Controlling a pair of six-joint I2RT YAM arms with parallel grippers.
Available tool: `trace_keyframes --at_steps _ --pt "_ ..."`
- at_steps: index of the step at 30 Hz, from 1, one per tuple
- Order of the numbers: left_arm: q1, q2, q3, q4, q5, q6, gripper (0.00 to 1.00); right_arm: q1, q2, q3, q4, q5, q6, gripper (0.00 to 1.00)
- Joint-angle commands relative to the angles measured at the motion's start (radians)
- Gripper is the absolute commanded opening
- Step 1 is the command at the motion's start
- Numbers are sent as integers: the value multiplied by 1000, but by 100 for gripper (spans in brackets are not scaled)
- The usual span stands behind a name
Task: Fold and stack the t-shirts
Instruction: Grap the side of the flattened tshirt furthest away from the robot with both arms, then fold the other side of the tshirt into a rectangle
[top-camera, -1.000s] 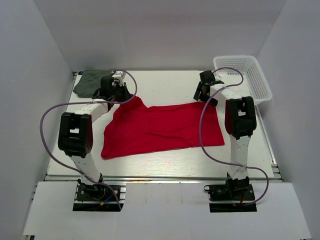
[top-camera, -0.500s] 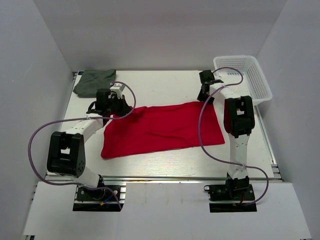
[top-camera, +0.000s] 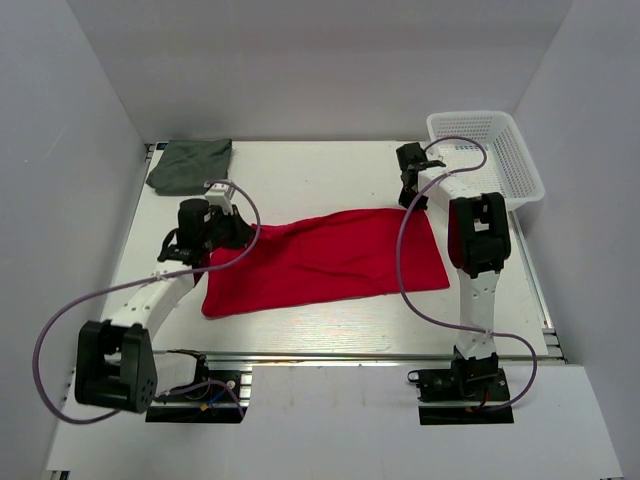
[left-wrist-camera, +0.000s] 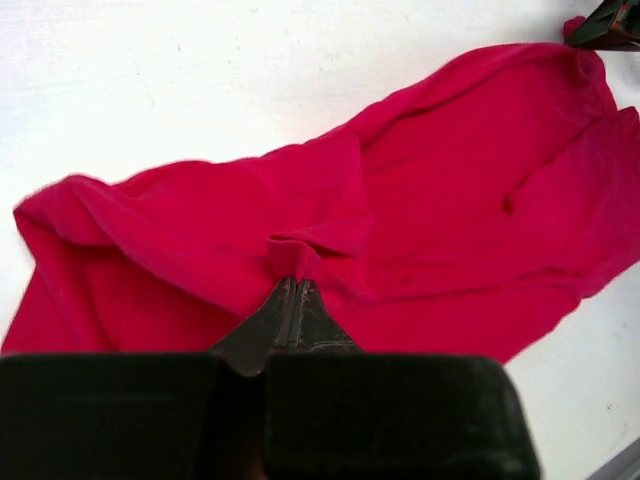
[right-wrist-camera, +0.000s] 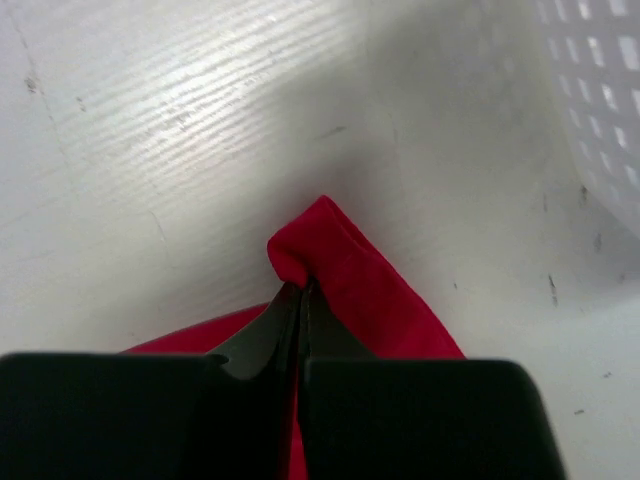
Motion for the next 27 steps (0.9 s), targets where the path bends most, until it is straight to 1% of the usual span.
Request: trace_keyframes --at_steps 1,3,4,5,7,12,13,15,17,19,24,27 --pt "-4 -97 -68 -11 -17 -49 0 1 -78 -24 -40 61 28 0" --pt "-4 -119 -93 -20 -17 -61 0 6 -104 -35 -45 71 29 0" --pt "-4 -130 -120 -29 -30 -61 0 4 -113 -41 -36 78 26 0" --pt "-4 -140 -134 -29 -31 -73 0 4 -163 -66 -19 79 20 0" --pt "-4 -177 -174 -29 -31 -84 0 4 -184 -89 12 81 6 0" --pt "-4 -274 -251 -57 -31 -121 0 3 -300 -266 144 39 -43 0" --pt "-4 -306 -280 -57 -31 -147 0 3 -334 -284 162 32 -52 0" --pt "-4 -331 -327 -57 -18 -156 0 3 -354 -337 202 4 -74 0" --pt "-4 -349 -352 -75 -18 -170 0 1 -375 -354 217 1 -78 0" --pt "-4 -366 -369 -120 -40 -181 0 1 -388 -382 237 -7 -86 0" --pt "-4 -458 -445 -169 -72 -218 0 -3 -441 -481 298 -22 -74 0" --pt "-4 -516 -456 -209 -96 -227 0 -2 -480 -531 344 -36 -74 0"
